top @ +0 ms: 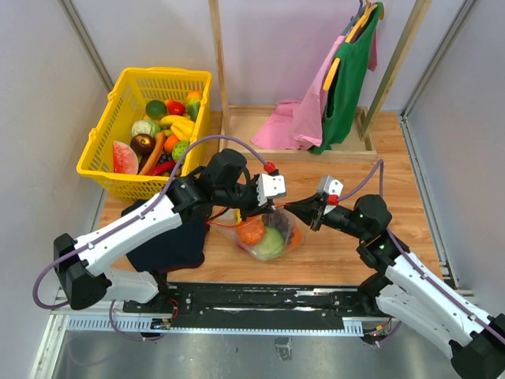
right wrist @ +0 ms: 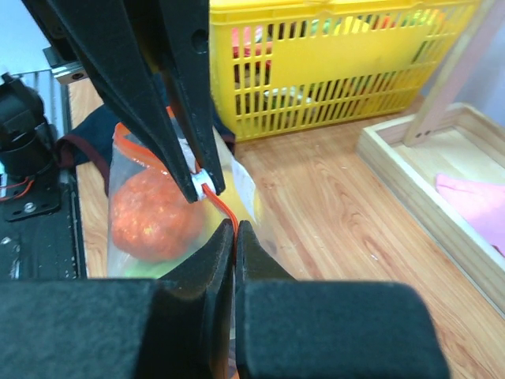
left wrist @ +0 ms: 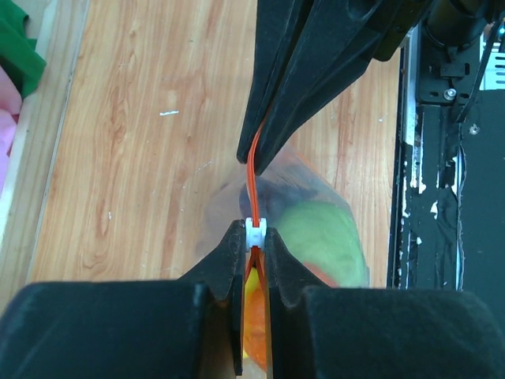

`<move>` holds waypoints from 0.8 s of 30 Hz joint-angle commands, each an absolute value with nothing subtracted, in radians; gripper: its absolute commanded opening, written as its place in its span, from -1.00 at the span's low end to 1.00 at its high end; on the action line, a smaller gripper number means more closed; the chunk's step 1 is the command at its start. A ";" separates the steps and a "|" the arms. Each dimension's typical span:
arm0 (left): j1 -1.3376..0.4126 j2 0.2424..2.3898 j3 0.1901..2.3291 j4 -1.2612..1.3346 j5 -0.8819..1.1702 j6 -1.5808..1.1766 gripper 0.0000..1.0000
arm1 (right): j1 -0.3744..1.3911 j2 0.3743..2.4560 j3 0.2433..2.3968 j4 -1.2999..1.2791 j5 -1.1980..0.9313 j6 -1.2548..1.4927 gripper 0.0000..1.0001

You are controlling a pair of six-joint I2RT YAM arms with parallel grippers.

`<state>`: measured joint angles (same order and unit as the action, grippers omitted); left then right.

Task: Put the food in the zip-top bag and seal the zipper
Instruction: Zip the zipper food storage bag at the center of the board.

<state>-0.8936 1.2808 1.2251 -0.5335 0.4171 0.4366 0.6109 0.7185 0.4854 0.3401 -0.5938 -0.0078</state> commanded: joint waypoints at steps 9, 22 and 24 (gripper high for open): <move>-0.893 1.252 1.222 -0.582 0.304 0.349 -0.73 | 0.600 0.636 0.488 0.314 -0.337 -0.002 -0.99; -0.890 1.222 1.176 -0.615 0.223 0.291 -0.73 | 0.599 0.647 0.507 0.236 -0.224 0.007 -0.99; -0.885 1.220 1.176 -0.623 0.218 0.293 -0.75 | 0.599 0.641 0.506 0.224 -0.193 0.012 -0.99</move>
